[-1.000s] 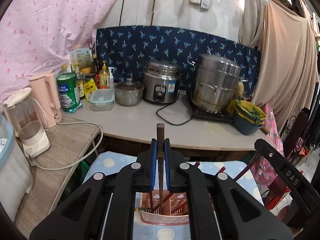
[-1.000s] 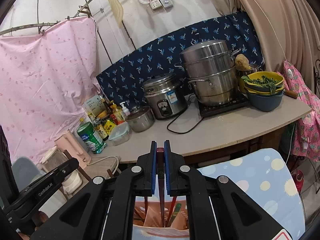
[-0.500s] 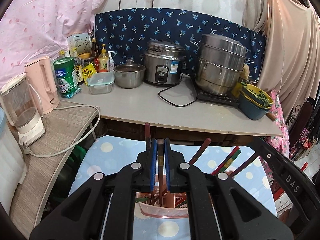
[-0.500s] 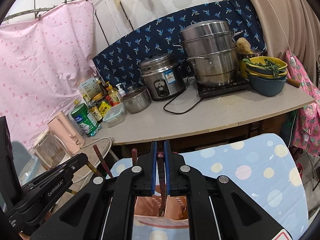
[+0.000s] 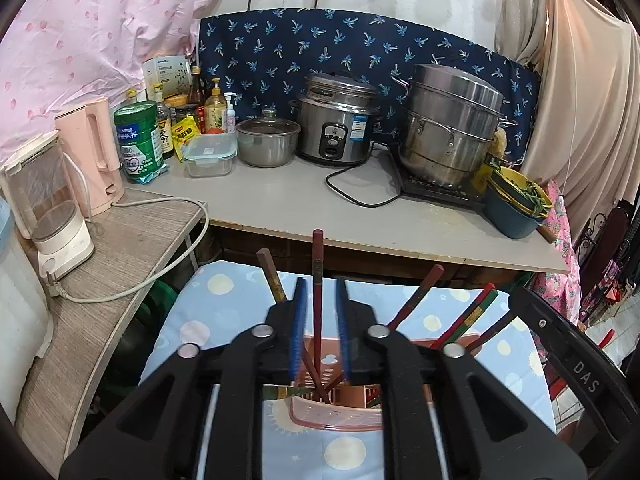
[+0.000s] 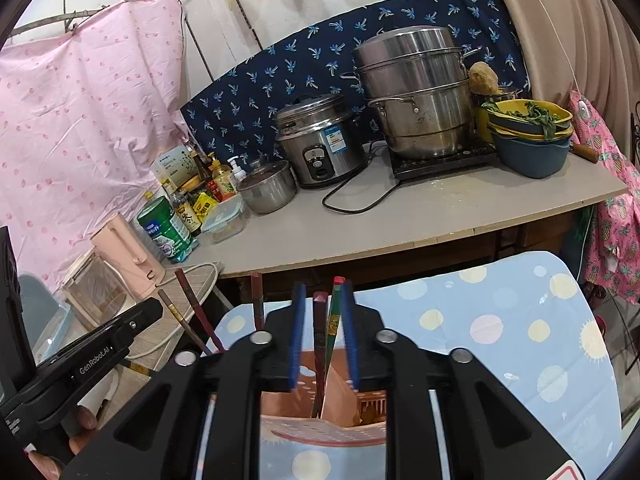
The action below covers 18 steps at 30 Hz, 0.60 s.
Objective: Organize utensils
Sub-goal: 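Open both tools to release the chopsticks into the pink holder, then move both tools back over the two remaining red chopsticks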
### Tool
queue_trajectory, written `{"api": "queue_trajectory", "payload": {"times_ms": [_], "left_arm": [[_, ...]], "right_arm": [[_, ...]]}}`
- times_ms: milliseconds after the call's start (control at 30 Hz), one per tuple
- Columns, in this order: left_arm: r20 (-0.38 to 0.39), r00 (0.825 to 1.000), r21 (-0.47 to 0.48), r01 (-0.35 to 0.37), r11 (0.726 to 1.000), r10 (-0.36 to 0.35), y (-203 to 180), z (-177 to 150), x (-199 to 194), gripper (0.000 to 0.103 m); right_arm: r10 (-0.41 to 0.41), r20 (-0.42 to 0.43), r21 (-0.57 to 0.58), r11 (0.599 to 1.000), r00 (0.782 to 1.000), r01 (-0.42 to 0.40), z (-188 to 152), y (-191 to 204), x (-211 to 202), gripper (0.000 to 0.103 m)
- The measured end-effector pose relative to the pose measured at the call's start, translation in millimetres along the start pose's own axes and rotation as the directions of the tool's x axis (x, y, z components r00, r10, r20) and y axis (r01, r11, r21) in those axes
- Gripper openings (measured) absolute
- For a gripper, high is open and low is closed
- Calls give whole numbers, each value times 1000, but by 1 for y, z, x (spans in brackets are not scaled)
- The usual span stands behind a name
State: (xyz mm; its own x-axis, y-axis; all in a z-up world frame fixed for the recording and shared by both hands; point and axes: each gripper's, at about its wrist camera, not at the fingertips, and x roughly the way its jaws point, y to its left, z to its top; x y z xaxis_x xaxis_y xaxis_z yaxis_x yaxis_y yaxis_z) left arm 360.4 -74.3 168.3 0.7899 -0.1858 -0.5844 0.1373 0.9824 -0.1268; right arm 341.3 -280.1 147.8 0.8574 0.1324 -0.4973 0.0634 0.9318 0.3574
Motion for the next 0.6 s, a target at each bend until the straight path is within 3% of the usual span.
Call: {"api": "queue_trajectory", "payload": {"times_ms": [333,600], "left_arm": [[33,999,-3,2,1000,-2,5,-9,-32,45],[37,999,54,-3,999,1,0,-52,-74,46]], "right_arm": [[22,57,33,999,998,-24,-1,-6,-44,37],[-3,55,5,1000,998,3,-38,-7,-97,40]]}}
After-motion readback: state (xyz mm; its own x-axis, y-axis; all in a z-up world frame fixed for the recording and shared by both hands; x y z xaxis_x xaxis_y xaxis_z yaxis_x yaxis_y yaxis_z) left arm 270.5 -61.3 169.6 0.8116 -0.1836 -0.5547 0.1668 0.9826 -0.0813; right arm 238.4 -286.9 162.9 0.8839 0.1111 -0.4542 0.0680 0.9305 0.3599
